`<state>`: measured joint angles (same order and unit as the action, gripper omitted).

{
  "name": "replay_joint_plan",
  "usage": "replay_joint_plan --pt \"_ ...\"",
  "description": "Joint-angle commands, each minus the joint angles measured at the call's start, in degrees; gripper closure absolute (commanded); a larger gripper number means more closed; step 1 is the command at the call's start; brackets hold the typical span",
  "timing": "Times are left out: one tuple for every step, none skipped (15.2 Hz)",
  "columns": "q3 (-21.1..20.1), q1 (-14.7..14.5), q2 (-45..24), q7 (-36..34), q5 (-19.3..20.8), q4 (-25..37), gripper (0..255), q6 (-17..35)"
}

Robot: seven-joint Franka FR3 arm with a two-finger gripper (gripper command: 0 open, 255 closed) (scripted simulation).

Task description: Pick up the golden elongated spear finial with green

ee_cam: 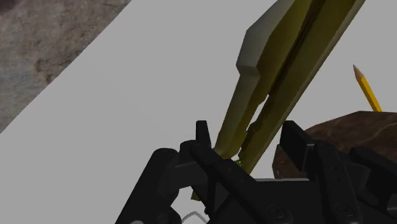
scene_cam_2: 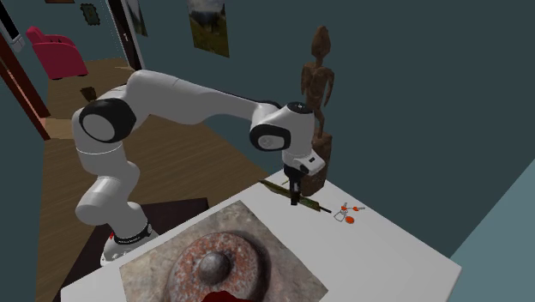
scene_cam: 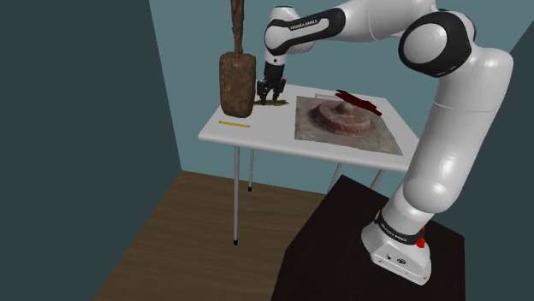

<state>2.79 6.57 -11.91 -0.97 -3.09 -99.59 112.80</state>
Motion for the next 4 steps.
replay_joint_plan --pt "0.0 0.0 0.2 -0.1 0.0 1.3 255 -1.5" --pt "0.0 0.0 0.3 -0.1 0.1 1.9 255 -2.3" --pt "0.0 0.0 0.4 -0.1 0.1 2.0 255 -2.4" --pt "0.0 0.0 0.3 -0.1 0.1 2.0 255 -2.4"
